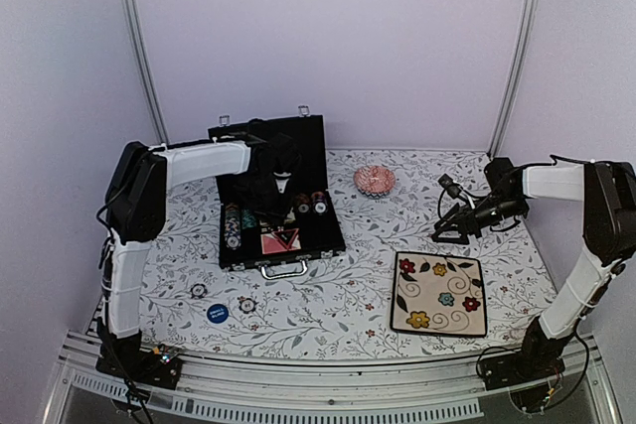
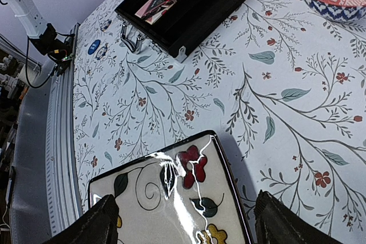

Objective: Pack up texas hold em set

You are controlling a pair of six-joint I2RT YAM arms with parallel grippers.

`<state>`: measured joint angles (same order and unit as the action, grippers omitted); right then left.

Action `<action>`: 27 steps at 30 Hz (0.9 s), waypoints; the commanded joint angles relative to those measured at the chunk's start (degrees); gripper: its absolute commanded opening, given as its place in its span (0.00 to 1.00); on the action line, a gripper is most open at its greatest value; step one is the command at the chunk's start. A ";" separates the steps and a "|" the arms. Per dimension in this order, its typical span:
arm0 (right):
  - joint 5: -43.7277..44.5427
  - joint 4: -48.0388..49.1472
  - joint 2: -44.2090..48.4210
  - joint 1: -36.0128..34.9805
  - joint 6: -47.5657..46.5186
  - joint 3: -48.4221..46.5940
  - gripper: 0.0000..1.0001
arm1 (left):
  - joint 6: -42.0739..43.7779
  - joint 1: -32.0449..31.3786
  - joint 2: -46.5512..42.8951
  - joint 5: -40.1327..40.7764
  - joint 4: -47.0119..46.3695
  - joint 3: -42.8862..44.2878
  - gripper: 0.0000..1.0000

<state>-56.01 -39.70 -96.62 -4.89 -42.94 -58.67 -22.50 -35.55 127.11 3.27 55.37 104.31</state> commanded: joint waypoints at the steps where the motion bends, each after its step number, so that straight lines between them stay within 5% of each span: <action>1: 0.11 -0.68 -0.26 -0.38 -0.80 -1.34 0.83 | 0.06 0.42 -6.96 2.32 1.68 -2.35 0.27; 8: -0.17 -0.75 -0.03 -0.38 -0.87 -1.32 0.83 | 3.11 0.44 -19.91 1.33 -1.19 -13.46 0.45; 27: -0.52 -0.64 1.74 -0.86 -0.70 -1.08 0.83 | 9.35 -3.48 -36.99 -3.35 0.54 -34.28 0.64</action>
<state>-55.83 -39.88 -96.47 -5.45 -42.94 -58.67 -14.83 -36.29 93.01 1.45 56.38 72.36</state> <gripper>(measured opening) 0.831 0.626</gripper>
